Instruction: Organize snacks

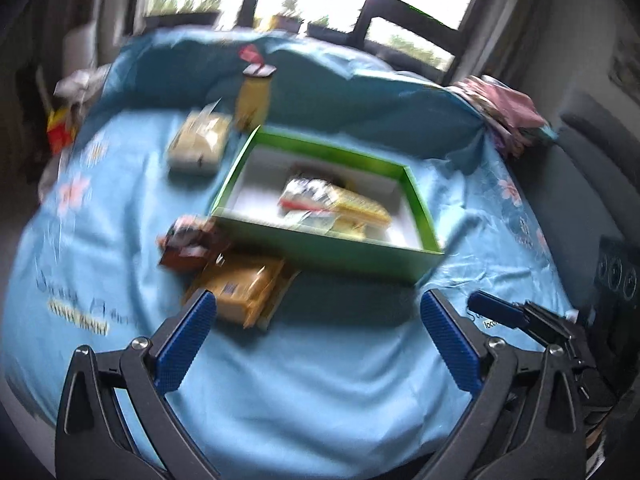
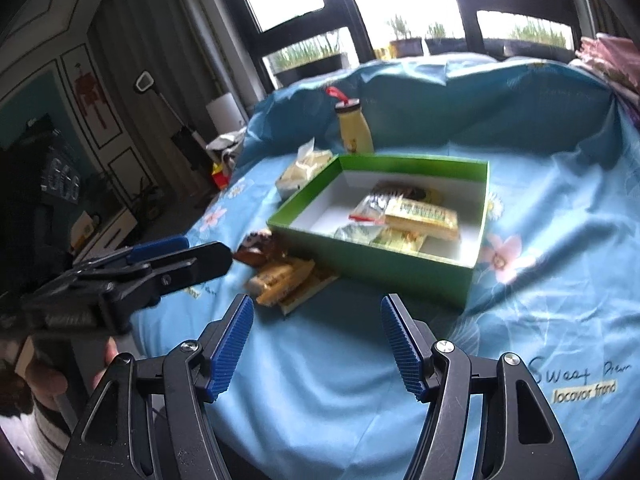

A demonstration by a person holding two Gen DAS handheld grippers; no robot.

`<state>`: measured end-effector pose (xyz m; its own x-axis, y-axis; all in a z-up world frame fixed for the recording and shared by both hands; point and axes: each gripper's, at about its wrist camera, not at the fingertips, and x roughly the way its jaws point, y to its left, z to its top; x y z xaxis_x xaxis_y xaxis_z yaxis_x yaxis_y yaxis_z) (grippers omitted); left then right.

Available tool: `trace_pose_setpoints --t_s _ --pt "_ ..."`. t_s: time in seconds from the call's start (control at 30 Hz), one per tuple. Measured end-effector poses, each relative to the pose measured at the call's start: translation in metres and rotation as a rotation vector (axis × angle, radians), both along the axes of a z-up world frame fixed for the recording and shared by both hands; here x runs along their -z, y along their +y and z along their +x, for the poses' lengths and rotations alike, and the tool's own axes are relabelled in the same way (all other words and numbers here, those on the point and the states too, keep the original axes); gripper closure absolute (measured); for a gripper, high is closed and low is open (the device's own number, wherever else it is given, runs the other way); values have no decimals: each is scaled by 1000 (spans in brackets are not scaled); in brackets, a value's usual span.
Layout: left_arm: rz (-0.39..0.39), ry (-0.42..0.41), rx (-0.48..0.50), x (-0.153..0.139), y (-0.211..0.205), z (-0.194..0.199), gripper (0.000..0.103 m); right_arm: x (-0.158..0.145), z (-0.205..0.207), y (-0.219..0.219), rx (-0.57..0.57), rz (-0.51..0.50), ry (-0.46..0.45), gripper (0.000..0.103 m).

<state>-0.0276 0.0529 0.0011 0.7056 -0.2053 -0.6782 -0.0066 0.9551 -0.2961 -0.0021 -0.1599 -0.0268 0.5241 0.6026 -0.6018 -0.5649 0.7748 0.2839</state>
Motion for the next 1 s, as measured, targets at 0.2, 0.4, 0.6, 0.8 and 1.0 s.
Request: trace_pose_setpoints --t_s 0.2,0.4,0.6,0.8,1.0 --pt "-163 100 -78 33 52 -2 1 25 7 10 -31 -12 76 36" --pt "-363 170 -123 67 87 0 1 49 18 26 -77 12 168 36" --pt "-429 184 -125 80 101 14 2 63 30 49 -120 37 219 36" --pt "-423 172 -93 84 108 36 5 64 39 76 -152 8 187 36" --pt "-376 183 -38 92 103 56 15 69 45 106 -182 -62 118 36"
